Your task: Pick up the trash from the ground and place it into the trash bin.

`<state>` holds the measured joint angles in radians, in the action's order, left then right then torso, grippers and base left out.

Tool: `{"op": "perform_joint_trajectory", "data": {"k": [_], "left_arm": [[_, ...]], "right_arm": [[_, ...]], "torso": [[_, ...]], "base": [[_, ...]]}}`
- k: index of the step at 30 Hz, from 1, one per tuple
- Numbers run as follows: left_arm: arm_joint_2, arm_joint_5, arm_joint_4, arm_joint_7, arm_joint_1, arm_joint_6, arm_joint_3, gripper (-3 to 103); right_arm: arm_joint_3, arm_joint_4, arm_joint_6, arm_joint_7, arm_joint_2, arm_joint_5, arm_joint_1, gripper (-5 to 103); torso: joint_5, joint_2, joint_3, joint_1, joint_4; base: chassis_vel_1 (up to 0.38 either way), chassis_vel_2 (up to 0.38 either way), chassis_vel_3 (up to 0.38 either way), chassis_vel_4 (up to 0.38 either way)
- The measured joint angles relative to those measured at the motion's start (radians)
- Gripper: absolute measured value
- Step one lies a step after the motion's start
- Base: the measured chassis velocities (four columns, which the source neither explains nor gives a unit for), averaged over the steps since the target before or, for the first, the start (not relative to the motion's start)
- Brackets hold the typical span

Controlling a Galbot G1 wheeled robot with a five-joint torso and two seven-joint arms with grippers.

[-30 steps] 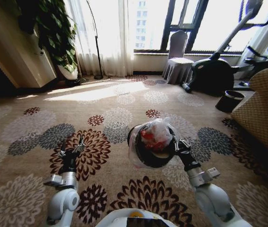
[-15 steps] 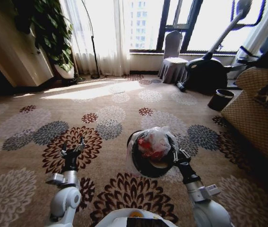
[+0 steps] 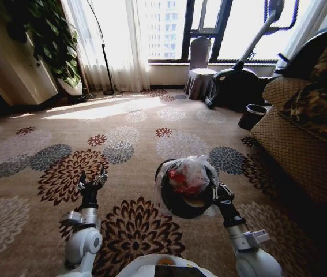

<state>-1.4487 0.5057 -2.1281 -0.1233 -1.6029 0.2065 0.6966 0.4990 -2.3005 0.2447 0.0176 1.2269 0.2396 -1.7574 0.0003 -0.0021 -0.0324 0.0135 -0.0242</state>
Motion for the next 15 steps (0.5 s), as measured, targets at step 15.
{"op": "perform_joint_trajectory", "data": {"k": [15], "left_arm": [[-0.005,-0.003,0.008,0.000,-0.006,0.013,-0.013,99]], "right_arm": [[-0.012,0.015,0.007,0.001,0.021,-0.017,-0.004,0]], "torso": [[-0.0009,0.000,0.000,0.000,0.0000]], "base": [[0.343,-0.316,-0.343,0.328]]}}
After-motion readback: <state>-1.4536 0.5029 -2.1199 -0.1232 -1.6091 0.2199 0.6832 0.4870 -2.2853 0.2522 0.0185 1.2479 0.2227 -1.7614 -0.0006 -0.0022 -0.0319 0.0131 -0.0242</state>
